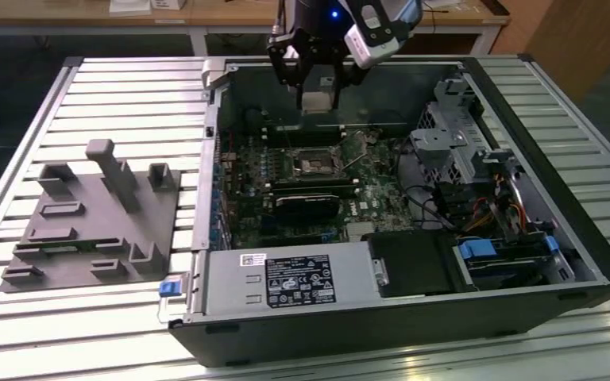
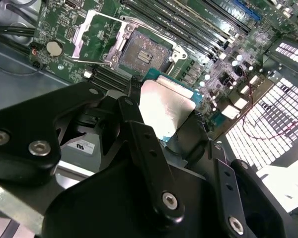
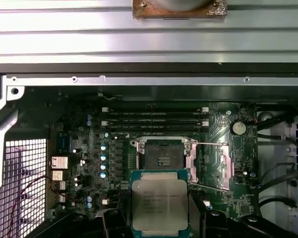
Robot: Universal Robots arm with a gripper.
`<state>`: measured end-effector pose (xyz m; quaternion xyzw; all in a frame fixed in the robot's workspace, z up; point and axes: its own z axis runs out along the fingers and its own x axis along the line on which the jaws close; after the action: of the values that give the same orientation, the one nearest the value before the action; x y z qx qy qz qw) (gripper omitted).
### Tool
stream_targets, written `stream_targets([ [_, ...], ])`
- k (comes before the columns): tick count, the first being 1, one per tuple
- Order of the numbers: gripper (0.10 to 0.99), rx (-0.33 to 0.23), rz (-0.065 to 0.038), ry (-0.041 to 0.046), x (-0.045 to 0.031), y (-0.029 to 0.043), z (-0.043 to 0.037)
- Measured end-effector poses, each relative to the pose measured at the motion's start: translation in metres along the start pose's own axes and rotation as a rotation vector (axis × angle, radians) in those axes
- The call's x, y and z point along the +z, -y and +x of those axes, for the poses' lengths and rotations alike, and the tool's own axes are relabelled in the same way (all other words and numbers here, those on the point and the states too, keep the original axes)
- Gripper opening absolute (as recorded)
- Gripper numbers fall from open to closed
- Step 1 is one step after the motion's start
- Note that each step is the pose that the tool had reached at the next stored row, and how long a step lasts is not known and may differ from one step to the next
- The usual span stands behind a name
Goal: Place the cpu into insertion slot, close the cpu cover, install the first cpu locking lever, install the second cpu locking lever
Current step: 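Place the cpu into insertion slot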
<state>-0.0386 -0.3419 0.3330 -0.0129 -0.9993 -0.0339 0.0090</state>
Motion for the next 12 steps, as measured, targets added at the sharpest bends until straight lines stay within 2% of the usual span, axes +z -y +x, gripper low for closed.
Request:
stream_targets([
  [12,0.541,0.000,0.010,0.0003,0.0190,0.0011,-0.0004],
])
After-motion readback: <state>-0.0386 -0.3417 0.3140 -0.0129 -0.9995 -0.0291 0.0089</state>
